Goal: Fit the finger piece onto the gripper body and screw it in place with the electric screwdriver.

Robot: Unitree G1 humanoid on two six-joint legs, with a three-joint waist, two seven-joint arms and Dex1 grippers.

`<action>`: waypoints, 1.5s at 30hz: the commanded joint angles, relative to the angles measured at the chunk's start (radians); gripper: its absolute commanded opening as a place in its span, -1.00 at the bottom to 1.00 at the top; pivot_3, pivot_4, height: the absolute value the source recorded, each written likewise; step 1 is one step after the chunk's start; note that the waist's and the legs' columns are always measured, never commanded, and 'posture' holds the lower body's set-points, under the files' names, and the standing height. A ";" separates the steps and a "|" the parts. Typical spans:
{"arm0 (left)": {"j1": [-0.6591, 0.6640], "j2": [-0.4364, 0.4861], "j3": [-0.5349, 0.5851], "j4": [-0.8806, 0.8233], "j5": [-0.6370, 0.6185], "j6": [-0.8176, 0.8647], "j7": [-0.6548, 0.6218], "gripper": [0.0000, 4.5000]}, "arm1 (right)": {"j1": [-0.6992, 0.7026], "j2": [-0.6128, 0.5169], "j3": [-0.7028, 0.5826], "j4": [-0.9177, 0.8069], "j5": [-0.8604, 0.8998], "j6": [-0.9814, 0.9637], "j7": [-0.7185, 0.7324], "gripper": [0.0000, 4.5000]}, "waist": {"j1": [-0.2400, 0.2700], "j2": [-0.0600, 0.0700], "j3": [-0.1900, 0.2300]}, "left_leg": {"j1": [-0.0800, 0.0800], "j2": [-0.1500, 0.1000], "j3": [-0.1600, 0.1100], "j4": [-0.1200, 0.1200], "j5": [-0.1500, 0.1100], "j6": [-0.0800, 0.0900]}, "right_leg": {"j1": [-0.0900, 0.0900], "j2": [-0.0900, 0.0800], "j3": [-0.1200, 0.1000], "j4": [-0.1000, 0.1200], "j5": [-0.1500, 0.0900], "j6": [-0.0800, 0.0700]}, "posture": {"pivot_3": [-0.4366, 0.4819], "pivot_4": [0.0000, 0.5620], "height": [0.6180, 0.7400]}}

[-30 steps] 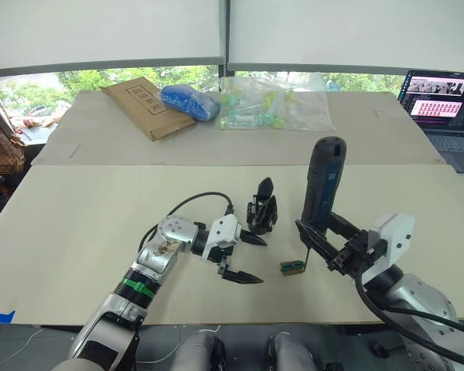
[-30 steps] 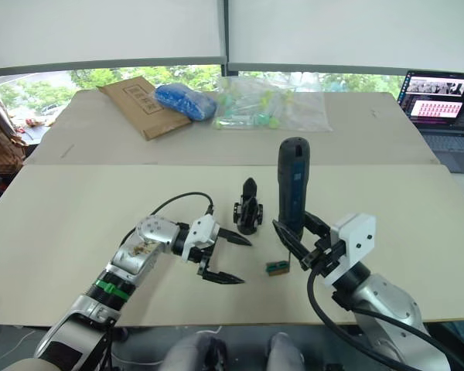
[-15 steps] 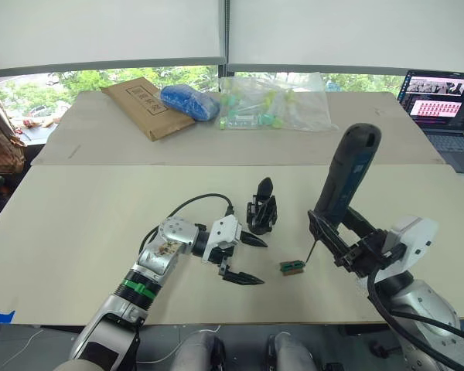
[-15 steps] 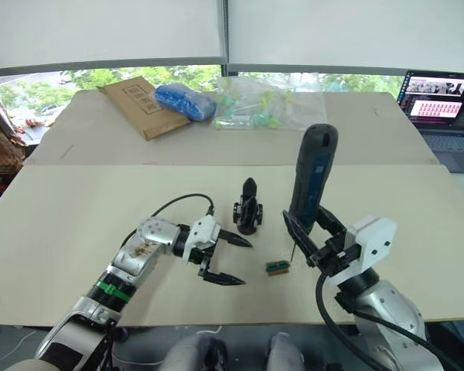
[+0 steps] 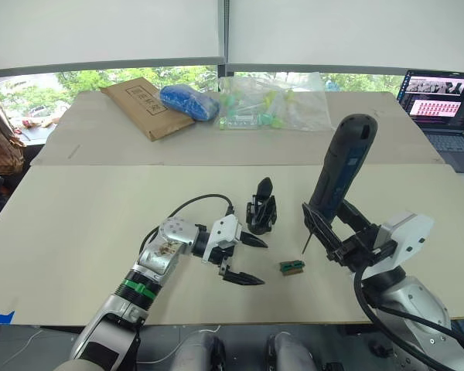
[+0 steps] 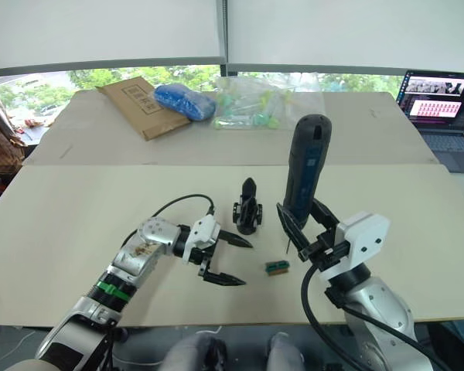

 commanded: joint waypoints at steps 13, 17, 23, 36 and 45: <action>-0.009 -0.012 0.007 -0.001 -0.008 -0.029 0.004 1.00 | -0.018 -0.025 -0.013 -0.082 0.042 0.047 -0.034 -0.15 | 0.000 0.000 0.000 | 0.000 0.000 0.000 0.000 0.000 0.000 | 0.000 0.000 0.000 0.000 0.000 0.000 | -0.05 -0.47 0.87; -0.013 -0.013 0.007 0.005 -0.006 -0.034 0.004 1.00 | -0.001 -0.028 -0.012 -0.081 0.033 0.044 -0.034 -0.15 | 0.000 0.000 0.000 | 0.000 0.000 0.000 0.000 0.000 0.000 | 0.000 0.000 0.000 0.000 0.000 0.000 | -0.05 -0.47 0.87; -0.020 -0.016 0.006 0.016 -0.003 -0.042 0.003 1.00 | -0.024 -0.030 0.000 -0.103 0.038 0.069 -0.060 -0.15 | 0.000 0.000 0.000 | 0.000 0.000 0.000 0.000 0.000 0.000 | 0.000 0.000 0.000 0.000 0.000 0.000 | -0.05 -0.47 0.87; -0.023 -0.018 0.007 0.027 -0.003 -0.050 0.001 1.00 | -0.022 -0.037 -0.013 -0.098 0.045 0.093 -0.056 -0.15 | 0.000 0.000 0.000 | 0.000 0.000 0.000 0.000 0.000 0.000 | 0.000 0.000 0.000 0.000 0.000 0.000 | -0.05 -0.47 0.87; -0.027 -0.018 0.006 0.030 -0.003 -0.053 0.000 1.00 | 0.011 -0.033 -0.011 -0.093 0.030 0.070 -0.041 -0.15 | 0.000 0.000 0.000 | 0.000 0.000 0.000 0.000 0.000 0.000 | 0.000 0.000 0.000 0.000 0.000 0.000 | -0.05 -0.47 0.87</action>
